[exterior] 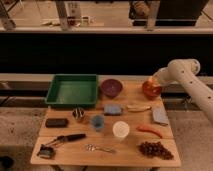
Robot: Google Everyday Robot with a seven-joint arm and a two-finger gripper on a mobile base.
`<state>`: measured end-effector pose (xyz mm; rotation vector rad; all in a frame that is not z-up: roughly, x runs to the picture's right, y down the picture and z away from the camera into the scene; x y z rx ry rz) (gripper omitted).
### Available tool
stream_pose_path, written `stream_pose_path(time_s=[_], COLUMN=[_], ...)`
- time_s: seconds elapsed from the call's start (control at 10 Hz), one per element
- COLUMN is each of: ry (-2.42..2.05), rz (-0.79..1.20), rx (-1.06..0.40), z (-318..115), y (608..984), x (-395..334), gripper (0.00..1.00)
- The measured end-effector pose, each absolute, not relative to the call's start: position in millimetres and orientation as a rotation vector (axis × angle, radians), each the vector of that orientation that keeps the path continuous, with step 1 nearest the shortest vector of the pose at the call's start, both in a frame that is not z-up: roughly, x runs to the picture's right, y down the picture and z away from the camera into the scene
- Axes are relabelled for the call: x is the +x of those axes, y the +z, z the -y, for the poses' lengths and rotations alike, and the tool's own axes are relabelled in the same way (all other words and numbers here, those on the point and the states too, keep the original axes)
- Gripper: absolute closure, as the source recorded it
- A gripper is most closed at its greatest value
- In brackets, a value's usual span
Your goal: Place apple in red bowl
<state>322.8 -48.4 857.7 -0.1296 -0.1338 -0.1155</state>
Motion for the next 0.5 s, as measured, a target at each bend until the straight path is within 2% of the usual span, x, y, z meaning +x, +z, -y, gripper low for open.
stream_pose_path(time_s=[0.5], ry=[-0.110], rz=[0.099], rx=[-0.132], z=[44], y=[864], x=[337], gripper=[0.98])
